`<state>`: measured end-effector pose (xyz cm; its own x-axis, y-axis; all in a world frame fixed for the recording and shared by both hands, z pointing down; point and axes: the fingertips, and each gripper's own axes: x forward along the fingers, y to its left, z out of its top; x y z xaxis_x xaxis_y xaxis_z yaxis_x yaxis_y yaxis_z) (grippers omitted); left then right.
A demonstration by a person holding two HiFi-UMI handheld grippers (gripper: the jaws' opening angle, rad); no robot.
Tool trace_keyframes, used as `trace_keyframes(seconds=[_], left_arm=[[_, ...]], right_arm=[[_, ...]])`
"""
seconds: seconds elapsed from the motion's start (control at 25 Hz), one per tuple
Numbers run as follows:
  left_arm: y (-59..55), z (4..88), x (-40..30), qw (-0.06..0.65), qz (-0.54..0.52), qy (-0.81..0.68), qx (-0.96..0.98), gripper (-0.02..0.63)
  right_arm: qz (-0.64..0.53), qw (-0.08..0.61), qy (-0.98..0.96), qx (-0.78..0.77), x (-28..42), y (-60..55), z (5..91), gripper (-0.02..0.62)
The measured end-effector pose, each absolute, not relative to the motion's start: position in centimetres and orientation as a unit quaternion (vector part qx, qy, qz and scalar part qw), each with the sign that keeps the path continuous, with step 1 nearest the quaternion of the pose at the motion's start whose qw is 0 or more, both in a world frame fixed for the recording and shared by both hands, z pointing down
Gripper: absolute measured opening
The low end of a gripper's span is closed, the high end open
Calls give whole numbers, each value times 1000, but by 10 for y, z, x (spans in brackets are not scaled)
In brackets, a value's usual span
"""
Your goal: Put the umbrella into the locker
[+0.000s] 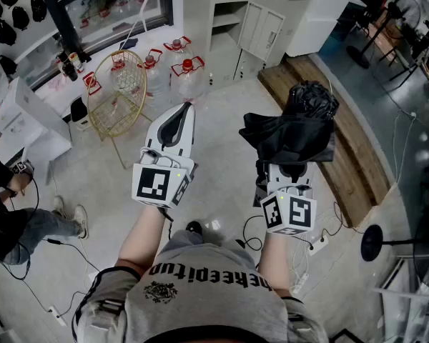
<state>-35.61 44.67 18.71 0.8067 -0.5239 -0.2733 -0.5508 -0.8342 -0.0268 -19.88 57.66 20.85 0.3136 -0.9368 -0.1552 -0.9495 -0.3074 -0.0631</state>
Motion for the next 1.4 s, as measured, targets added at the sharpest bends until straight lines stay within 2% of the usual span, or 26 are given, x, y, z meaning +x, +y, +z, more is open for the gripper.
trace_keyframes(seconds=[0.8, 0.96, 1.16, 1.4], left_arm=[[426, 192, -396, 55, 134, 274, -951, 3], [431, 186, -388, 59, 132, 272, -951, 3], [420, 189, -388, 59, 136, 271, -951, 3], [390, 191, -369, 68, 140, 282, -947, 3]], right_arm=[[54, 73, 581, -809, -240, 556, 208, 249], [67, 55, 577, -812, -233, 561, 200, 249], [63, 76, 575, -812, -234, 547, 201, 249], [51, 65, 580, -811, -208, 514, 214, 249]])
